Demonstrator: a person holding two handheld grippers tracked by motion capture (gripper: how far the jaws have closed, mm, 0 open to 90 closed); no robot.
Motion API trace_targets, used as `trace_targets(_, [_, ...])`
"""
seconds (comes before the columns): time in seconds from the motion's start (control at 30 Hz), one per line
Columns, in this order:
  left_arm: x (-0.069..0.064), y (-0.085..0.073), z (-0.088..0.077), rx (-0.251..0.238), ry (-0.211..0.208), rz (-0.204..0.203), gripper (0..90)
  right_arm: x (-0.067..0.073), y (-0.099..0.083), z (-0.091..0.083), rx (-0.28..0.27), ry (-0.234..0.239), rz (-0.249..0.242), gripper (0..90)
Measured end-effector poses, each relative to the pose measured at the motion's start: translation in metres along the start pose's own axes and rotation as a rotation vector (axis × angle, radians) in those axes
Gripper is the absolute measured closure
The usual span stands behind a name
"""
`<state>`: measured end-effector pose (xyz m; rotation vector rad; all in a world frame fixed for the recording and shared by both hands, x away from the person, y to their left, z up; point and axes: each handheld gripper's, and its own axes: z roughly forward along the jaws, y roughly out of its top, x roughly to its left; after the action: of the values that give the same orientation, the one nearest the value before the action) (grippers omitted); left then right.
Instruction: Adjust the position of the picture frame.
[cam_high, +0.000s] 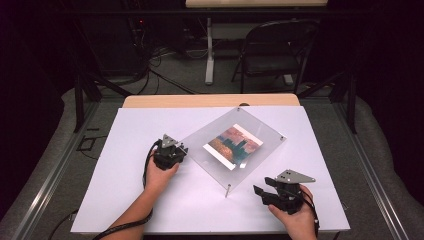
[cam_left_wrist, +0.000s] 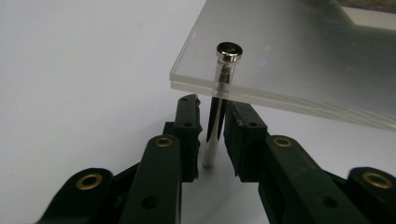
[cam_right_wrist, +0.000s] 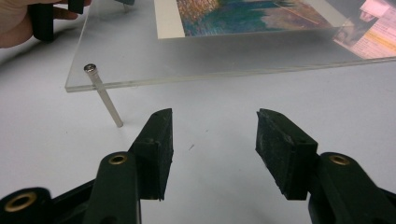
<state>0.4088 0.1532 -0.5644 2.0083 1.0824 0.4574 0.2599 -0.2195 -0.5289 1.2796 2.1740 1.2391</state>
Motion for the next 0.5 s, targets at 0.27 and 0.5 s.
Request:
trace_targets(0.27, [0.002, 0.004, 0.001, 0.021, -0.030, -0.016, 84.9, 0.011, -0.005, 0.001, 0.012, 0.028, -0.013, 48.8])
trace_targets(0.5, [-0.001, 0.010, -0.011, 0.024, -0.071, -0.025, 84.6, 0.022, -0.008, 0.010, 0.033, 0.104, -0.015, 53.1])
